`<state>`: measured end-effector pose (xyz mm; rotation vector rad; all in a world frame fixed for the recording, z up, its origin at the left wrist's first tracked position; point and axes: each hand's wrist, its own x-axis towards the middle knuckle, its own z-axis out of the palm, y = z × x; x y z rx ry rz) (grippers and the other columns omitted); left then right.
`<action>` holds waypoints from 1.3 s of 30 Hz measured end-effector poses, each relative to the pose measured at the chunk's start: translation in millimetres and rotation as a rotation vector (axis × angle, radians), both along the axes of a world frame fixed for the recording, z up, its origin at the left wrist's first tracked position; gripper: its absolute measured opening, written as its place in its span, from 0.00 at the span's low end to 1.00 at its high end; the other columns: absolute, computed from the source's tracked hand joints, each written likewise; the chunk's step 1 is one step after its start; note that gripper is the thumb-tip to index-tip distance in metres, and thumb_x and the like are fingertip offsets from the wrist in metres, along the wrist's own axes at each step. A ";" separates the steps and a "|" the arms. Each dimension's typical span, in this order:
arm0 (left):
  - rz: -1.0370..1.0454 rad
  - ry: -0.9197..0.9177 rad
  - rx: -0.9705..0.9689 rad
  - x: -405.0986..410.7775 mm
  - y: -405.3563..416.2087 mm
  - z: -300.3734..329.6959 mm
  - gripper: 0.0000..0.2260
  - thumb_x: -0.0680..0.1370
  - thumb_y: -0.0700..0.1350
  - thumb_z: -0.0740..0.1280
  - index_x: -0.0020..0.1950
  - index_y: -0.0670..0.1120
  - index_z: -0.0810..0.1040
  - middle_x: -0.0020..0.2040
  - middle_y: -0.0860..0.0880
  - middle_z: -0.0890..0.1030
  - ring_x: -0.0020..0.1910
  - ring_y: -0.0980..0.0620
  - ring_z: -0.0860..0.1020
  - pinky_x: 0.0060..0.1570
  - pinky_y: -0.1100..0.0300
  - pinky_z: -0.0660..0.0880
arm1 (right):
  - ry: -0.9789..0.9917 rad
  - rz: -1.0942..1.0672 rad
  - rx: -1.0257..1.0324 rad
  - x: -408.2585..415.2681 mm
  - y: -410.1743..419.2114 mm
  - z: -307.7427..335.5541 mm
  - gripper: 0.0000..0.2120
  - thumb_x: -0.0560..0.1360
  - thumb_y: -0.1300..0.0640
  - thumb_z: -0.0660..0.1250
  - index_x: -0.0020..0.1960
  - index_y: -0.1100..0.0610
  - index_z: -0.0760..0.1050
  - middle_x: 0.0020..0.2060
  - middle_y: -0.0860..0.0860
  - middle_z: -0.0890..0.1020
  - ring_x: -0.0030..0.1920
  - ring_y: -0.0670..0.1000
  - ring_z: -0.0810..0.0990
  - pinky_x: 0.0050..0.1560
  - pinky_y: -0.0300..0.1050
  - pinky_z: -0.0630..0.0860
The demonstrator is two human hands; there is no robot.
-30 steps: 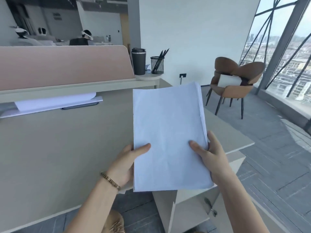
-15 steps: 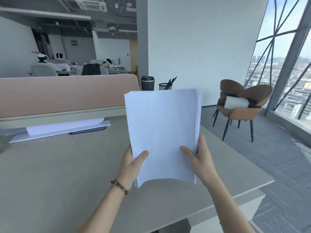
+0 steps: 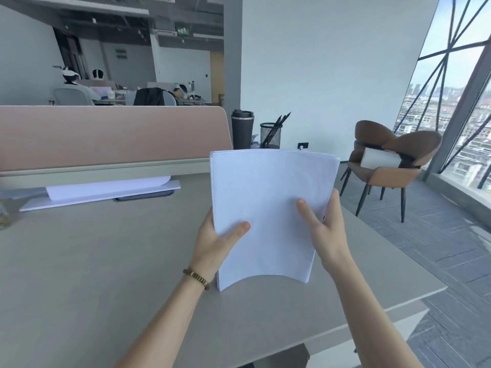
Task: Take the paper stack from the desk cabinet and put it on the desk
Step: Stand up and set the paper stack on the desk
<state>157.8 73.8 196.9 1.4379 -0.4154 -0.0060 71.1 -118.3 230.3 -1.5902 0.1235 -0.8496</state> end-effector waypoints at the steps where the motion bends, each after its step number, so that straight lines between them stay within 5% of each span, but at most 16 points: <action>1: 0.009 0.021 -0.010 -2.1 -1.0 -7.1 0.19 0.71 0.41 0.78 0.60 0.51 0.80 0.52 0.57 0.87 0.52 0.60 0.84 0.47 0.65 0.81 | -0.001 0.002 0.005 1.0 0.4 -0.8 0.15 0.77 0.53 0.71 0.61 0.49 0.71 0.53 0.40 0.82 0.56 0.44 0.82 0.55 0.48 0.78; 5: 0.028 0.094 0.034 -7.5 -3.0 -36.7 0.14 0.71 0.41 0.78 0.54 0.52 0.83 0.47 0.59 0.88 0.49 0.60 0.85 0.43 0.68 0.79 | 0.069 -0.013 0.024 5.3 3.0 -22.7 0.12 0.76 0.51 0.71 0.57 0.43 0.72 0.51 0.36 0.81 0.54 0.42 0.82 0.56 0.53 0.79; 10: 0.028 0.118 0.043 1.7 -5.2 -42.1 0.10 0.72 0.40 0.78 0.51 0.49 0.85 0.46 0.58 0.88 0.46 0.61 0.85 0.42 0.69 0.79 | 0.111 -0.041 0.048 8.1 -0.2 -39.8 0.14 0.74 0.44 0.70 0.56 0.46 0.72 0.54 0.45 0.82 0.56 0.49 0.83 0.57 0.63 0.79; 15: -0.003 0.165 0.082 3.6 -3.3 -46.5 0.10 0.73 0.43 0.77 0.53 0.52 0.84 0.48 0.60 0.87 0.48 0.64 0.84 0.45 0.68 0.78 | 0.130 -0.014 0.039 3.8 5.8 -74.6 0.15 0.78 0.51 0.67 0.64 0.43 0.71 0.60 0.42 0.81 0.61 0.45 0.81 0.61 0.55 0.77; 18: -0.009 0.201 0.080 10.7 -7.5 -41.9 0.10 0.73 0.43 0.77 0.53 0.51 0.84 0.47 0.58 0.88 0.47 0.61 0.85 0.46 0.64 0.79 | 0.182 -0.025 0.069 8.0 0.1 -82.6 0.11 0.77 0.48 0.68 0.59 0.41 0.73 0.57 0.43 0.83 0.59 0.47 0.82 0.60 0.58 0.78; 24: -0.050 0.173 0.205 31.5 -36.3 -37.4 0.12 0.73 0.44 0.76 0.55 0.52 0.82 0.49 0.57 0.87 0.49 0.60 0.85 0.45 0.65 0.78 | 0.367 -0.183 0.017 34.6 -35.7 -67.4 0.14 0.76 0.49 0.69 0.49 0.56 0.68 0.42 0.50 0.78 0.43 0.55 0.78 0.38 0.47 0.73; 31: 0.020 0.237 0.408 72.0 -113.1 -61.0 0.17 0.70 0.46 0.77 0.58 0.49 0.81 0.53 0.52 0.86 0.50 0.52 0.84 0.52 0.55 0.80 | 0.728 -0.262 -0.121 89.2 -118.5 -82.1 0.18 0.72 0.48 0.73 0.53 0.60 0.77 0.49 0.55 0.83 0.48 0.58 0.81 0.42 0.46 0.72; 36: 0.095 0.241 0.522 97.2 -152.3 -63.9 0.17 0.69 0.49 0.76 0.53 0.44 0.76 0.47 0.52 0.82 0.41 0.53 0.80 0.33 0.61 0.72 | 0.807 -0.271 -0.169 122.5 -158.2 -93.1 0.17 0.72 0.48 0.73 0.53 0.59 0.77 0.47 0.52 0.83 0.48 0.56 0.81 0.45 0.46 0.74; 39: 0.142 0.190 0.659 111.2 -170.4 -62.9 0.17 0.71 0.50 0.73 0.49 0.42 0.71 0.42 0.52 0.77 0.36 0.51 0.77 0.34 0.58 0.73 | 0.845 -0.275 -0.211 139.1 -178.2 -96.7 0.15 0.72 0.47 0.72 0.54 0.54 0.76 0.46 0.50 0.80 0.47 0.53 0.77 0.46 0.44 0.72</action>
